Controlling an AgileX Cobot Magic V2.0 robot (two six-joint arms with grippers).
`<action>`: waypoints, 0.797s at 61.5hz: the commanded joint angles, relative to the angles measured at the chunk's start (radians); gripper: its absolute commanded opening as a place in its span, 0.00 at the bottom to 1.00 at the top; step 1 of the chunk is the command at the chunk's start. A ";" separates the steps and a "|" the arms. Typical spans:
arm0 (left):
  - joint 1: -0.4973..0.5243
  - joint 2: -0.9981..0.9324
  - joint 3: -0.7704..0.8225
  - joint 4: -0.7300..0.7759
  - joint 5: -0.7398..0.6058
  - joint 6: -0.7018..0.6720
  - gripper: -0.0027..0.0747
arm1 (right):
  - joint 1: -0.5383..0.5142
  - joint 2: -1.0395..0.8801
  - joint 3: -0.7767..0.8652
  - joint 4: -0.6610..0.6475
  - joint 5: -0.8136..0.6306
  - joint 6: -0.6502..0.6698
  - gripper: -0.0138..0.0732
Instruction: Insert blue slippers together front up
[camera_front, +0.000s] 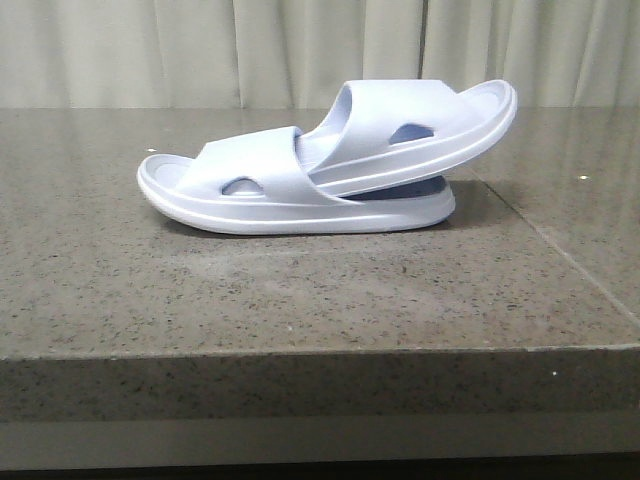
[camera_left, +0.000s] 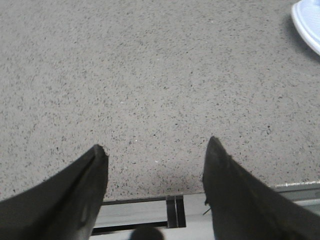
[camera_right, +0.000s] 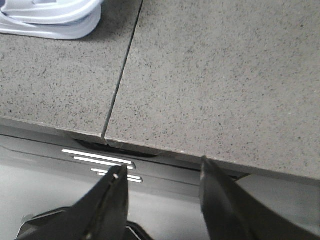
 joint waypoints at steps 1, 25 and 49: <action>-0.011 -0.039 0.019 0.022 -0.127 -0.071 0.58 | 0.003 -0.027 -0.003 0.001 -0.085 0.002 0.58; -0.011 -0.086 0.090 -0.011 -0.316 -0.082 0.52 | 0.003 -0.075 0.086 0.004 -0.188 0.002 0.55; -0.011 -0.086 0.096 -0.027 -0.325 -0.082 0.03 | 0.003 -0.075 0.130 0.004 -0.192 0.002 0.07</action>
